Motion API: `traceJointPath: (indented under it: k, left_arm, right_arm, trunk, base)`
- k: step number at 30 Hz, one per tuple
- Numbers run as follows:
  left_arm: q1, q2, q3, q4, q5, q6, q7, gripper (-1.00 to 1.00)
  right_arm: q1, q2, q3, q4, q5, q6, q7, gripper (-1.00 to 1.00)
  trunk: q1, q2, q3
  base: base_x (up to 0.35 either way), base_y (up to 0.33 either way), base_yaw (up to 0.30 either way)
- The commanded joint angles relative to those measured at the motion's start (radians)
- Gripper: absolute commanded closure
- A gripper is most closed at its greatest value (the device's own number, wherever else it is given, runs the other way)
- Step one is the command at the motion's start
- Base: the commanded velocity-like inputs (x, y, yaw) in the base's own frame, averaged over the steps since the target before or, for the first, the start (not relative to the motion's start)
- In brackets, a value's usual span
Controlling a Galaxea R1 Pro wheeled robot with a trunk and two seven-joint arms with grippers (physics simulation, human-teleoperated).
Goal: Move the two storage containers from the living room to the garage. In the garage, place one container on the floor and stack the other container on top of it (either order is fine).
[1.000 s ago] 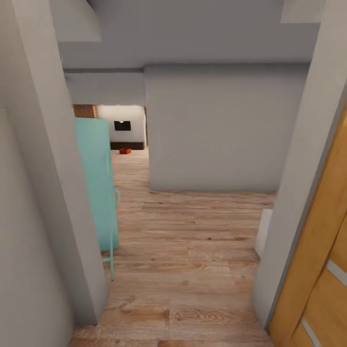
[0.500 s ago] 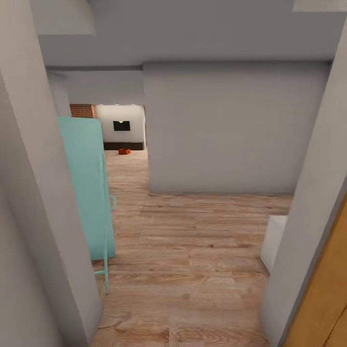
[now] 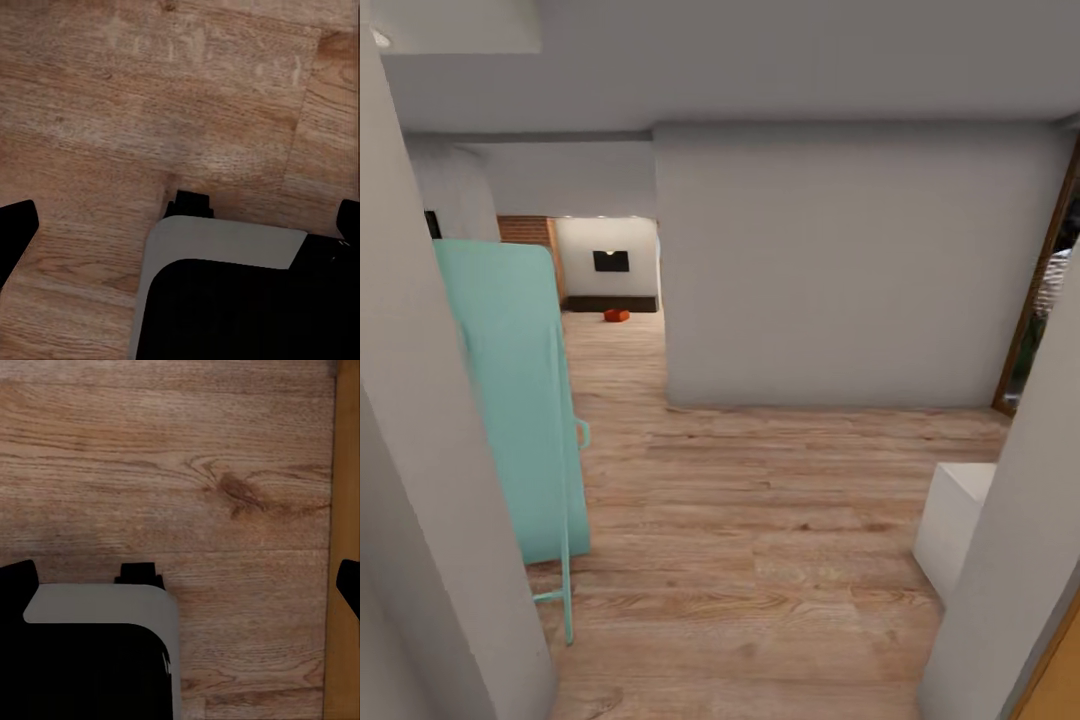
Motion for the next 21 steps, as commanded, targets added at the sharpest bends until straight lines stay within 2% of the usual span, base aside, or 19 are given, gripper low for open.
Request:
traceJointPath:
  k: [1,21]
  left_arm:
    - [-0.001,0.000,-0.008,0.001,0.009,-0.003,0.002,-1.00]
    - [-0.001,-0.001,-0.008,0.001,0.009,-0.004,0.002,-1.00]
  right_arm:
    - [-0.001,0.000,0.008,0.003,-0.008,-0.005,0.000,-1.00]
    - [-0.001,0.001,0.009,0.003,-0.008,-0.005,0.000,-1.00]
  trunk:
    - [0.001,-0.001,-0.001]
    - [0.001,-0.001,-0.001]
  base:
    - [0.325,0.000,0.000]
    - [0.324,0.000,0.000]
